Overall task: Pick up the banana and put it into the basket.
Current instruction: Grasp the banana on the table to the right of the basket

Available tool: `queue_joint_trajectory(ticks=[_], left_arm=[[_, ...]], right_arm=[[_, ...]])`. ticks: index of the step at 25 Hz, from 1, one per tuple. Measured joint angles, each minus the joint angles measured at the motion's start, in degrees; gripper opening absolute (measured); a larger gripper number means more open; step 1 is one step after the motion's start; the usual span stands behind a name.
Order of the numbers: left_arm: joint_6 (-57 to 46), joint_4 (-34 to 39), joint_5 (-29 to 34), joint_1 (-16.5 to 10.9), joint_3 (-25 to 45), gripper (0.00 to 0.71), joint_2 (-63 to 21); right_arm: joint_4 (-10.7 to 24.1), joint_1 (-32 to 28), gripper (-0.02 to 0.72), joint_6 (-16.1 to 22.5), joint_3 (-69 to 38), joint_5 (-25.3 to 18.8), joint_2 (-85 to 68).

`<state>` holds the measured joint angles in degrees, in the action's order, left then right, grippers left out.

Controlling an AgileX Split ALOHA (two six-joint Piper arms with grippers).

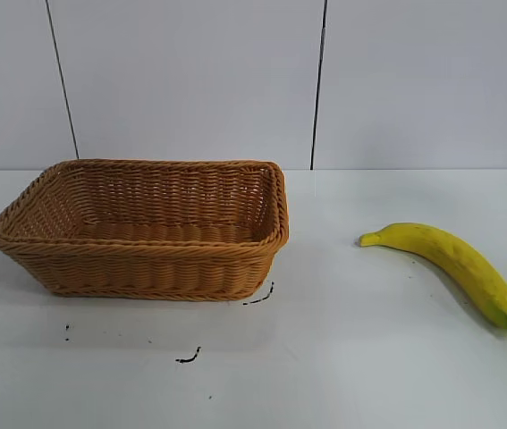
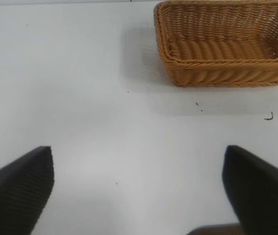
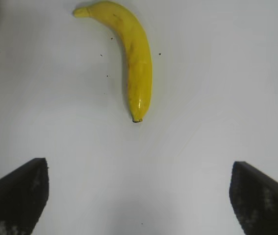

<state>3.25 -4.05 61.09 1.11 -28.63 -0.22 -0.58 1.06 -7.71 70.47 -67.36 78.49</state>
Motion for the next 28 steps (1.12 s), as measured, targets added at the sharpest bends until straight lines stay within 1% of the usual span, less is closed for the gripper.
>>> queue_joint_trajectory(ticks=[2, 6, 9, 12, 14, 21, 23, 28], left_arm=[[0.0, 0.0, 0.0, 0.0, 0.0, 0.693, 0.0], [0.0, 0.0, 0.0, 0.0, 0.0, 0.693, 0.0], [0.0, 0.0, 0.0, 0.0, 0.0, 0.693, 0.0], [0.0, 0.0, 0.0, 0.0, 0.0, 0.693, 0.0], [0.0, 0.0, 0.0, 0.0, 0.0, 0.693, 0.0], [0.0, 0.0, 0.0, 0.0, 0.0, 0.693, 0.0], [0.0, 0.0, 0.0, 0.0, 0.0, 0.693, 0.0], [0.0, 0.0, 0.0, 0.0, 0.0, 0.693, 0.0]], right_arm=[[0.0, 0.0, 0.690, -2.9, 5.4, -1.6, 6.1], [0.1, 0.0, 0.690, -7.9, 13.0, -1.8, 14.9], [-0.7, 0.0, 0.690, -9.7, 15.6, -1.8, 19.5], [-2.2, 0.0, 0.690, -10.0, 16.0, -1.7, 23.4], [-2.6, 0.0, 0.690, -10.0, 16.0, -1.1, 25.7], [-3.2, 0.0, 0.690, -10.1, 16.0, 5.4, 35.0], [-3.3, 0.0, 0.690, -9.9, 16.0, 6.6, 38.5], [-3.8, 0.0, 0.690, -8.1, 16.0, 8.8, 45.4]])
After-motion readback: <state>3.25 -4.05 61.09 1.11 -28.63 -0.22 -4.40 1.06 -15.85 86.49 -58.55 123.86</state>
